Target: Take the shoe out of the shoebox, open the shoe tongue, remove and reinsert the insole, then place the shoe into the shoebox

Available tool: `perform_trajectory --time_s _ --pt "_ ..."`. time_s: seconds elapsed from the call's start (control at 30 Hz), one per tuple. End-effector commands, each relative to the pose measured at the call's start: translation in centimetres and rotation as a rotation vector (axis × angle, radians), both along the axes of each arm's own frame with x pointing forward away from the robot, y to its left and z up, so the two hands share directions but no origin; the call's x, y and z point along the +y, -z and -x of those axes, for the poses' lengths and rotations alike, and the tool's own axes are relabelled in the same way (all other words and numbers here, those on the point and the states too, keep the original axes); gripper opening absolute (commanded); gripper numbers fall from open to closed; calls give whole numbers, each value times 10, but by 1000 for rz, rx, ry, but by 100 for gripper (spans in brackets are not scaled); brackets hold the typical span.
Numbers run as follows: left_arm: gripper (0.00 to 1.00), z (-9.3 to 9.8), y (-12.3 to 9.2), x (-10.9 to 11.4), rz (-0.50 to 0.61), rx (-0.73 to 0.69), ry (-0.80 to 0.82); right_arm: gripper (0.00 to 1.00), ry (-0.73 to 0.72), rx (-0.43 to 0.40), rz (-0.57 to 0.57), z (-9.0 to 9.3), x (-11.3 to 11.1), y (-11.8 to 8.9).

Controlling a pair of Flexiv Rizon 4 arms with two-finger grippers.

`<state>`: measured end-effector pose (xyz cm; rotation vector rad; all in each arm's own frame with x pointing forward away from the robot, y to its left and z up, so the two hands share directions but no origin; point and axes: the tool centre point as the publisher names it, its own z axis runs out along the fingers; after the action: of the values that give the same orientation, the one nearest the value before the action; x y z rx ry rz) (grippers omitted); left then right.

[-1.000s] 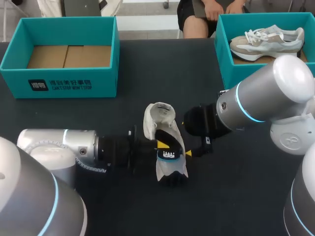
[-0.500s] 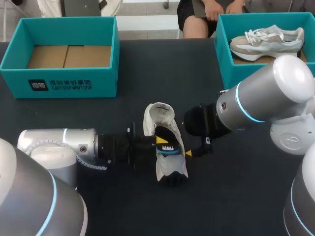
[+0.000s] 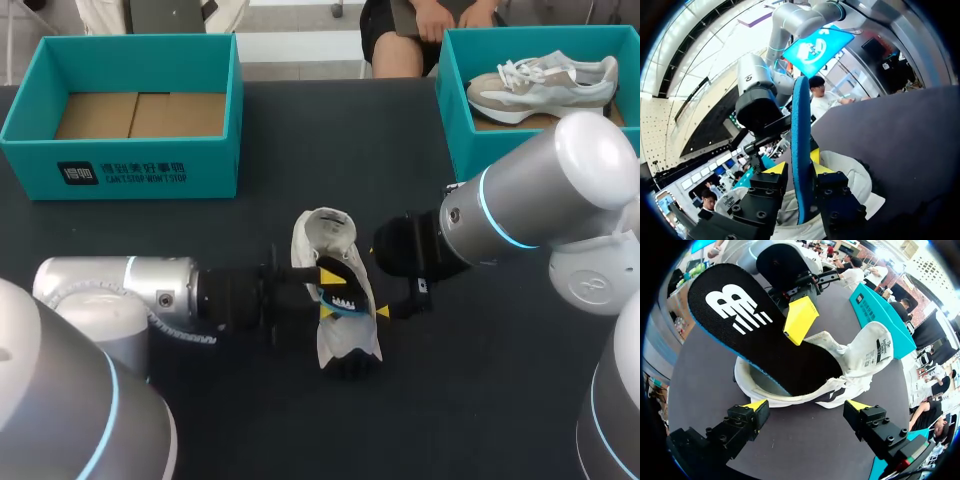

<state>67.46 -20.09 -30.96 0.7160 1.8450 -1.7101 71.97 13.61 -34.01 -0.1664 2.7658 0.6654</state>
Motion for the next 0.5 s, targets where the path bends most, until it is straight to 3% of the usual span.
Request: perform_trajectory --time_s 0.03,0.3,0.5 --pt "26 13 -6 10 -9 3 -2 100 2 -2 -1 1 0 1" --pt "0 24 9 -3 -25 4 13 100 2 -2 -1 1 0 1" --pt "0 12 25 -13 -44 -44 -7 100 2 -2 -1 1 0 1"
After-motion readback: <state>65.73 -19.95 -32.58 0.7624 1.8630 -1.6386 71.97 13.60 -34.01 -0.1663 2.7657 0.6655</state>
